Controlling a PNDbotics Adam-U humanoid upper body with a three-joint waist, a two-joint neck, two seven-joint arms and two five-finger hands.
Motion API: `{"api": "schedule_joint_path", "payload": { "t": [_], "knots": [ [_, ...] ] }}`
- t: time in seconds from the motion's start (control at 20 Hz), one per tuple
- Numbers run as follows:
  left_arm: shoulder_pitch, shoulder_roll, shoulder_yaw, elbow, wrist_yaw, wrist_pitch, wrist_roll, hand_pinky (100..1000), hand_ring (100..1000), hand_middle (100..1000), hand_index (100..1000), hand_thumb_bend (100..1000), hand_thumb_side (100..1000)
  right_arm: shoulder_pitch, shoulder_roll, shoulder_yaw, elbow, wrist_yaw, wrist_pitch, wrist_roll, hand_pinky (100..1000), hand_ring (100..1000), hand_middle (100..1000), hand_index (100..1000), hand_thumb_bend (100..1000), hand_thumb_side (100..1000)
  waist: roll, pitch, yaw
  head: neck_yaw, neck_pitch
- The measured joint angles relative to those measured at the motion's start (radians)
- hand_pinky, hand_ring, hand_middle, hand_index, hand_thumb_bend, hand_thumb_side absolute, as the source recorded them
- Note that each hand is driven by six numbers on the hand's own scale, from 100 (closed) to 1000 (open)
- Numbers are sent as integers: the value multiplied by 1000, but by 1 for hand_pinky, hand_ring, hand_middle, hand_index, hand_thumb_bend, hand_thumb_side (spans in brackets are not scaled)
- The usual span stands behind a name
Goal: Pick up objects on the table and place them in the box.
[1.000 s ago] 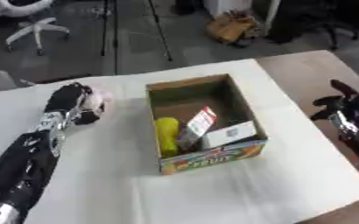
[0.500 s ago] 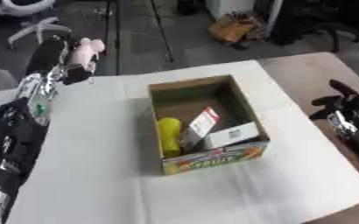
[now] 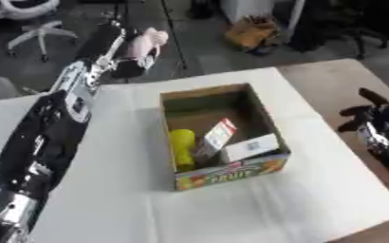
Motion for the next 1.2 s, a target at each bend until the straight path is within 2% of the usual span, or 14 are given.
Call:
{"api": "schedule_joint_path", "payload": {
  "t": [0.15, 0.45, 0.55, 0.75, 0.8, 0.85, 0.9, 0.95, 1.0, 1.05, 1.1, 1.15, 1.2],
  "knots": [
    [0, -27, -67, -34, -3, -45, -42, 388, 370, 392, 479, 135, 382, -1, 0, 2, 0, 0, 0, 1, 751, 604, 688, 1000, 100, 535, 5, -3, -2, 2, 0],
    [15, -28, -182, -64, 23, -144, -132, 419, 383, 399, 487, 157, 423, -1, 0, 4, 1, 0, 0, 0, 750, 606, 692, 1000, 100, 532, 9, -3, -2, 2, 0],
    [24, -28, -202, -64, 35, -178, -166, 425, 387, 404, 492, 166, 432, -1, 0, 4, 2, 0, 0, -1, 751, 605, 692, 1000, 100, 533, 9, -3, 0, 1, 0],
    [29, -28, -198, -51, 40, -245, -212, 439, 403, 420, 513, 197, 456, -1, 0, 4, 3, 0, 1, -2, 751, 605, 693, 1000, 100, 532, 7, -3, 1, 0, 0],
    [29, -28, -194, -46, 38, -259, -216, 464, 440, 455, 550, 240, 485, -1, 0, 4, 3, 0, 1, -2, 751, 605, 692, 1000, 100, 533, 7, -3, 1, -1, 0],
    [29, -28, -190, -41, 35, -269, -218, 507, 507, 522, 620, 342, 555, -1, 0, 4, 4, 0, 1, -2, 751, 605, 692, 1000, 100, 533, 7, -3, 1, -2, 0],
    [29, -28, -187, -38, 30, -277, -219, 626, 678, 715, 766, 524, 655, -1, 0, 4, 5, 0, 1, -3, 750, 605, 692, 1000, 100, 533, 7, -3, 1, -2, 0],
    [29, -28, -185, -37, 21, -281, -220, 626, 678, 715, 766, 524, 655, -1, 0, 4, 5, 0, 2, -3, 750, 605, 692, 1000, 100, 533, 7, -3, 1, -2, 0],
    [29, -28, -185, -37, 9, -283, -220, 667, 735, 769, 806, 600, 694, -1, 0, 4, 5, 0, 2, -3, 751, 605, 692, 1000, 100, 533, 7, -3, 1, -2, 0],
    [29, -28, -185, -37, -4, -284, -220, 667, 735, 769, 806, 600, 694, -1, 0, 4, 5, 0, 2, -3, 751, 605, 692, 1000, 100, 533, 7, -3, 1, -3, 0],
    [29, -28, -185, -37, -17, -285, -219, 743, 834, 871, 876, 761, 765, -1, 0, 4, 5, 0, 2, -3, 751, 604, 691, 1000, 100, 535, 7, -3, 1, -3, 0],
    [29, -28, -182, -38, -30, -284, -216, 765, 861, 895, 888, 813, 779, -1, 0, 4, 5, 0, 2, -3, 751, 603, 690, 1000, 100, 535, 7, -3, 1, -3, 0],
    [29, -28, -177, -38, -43, -280, -209, 764, 866, 902, 889, 820, 778, -1, 0, 4, 5, 0, 2, -3, 751, 603, 690, 1000, 100, 535, 7, -3, 1, -3, 0]
  ]
}}
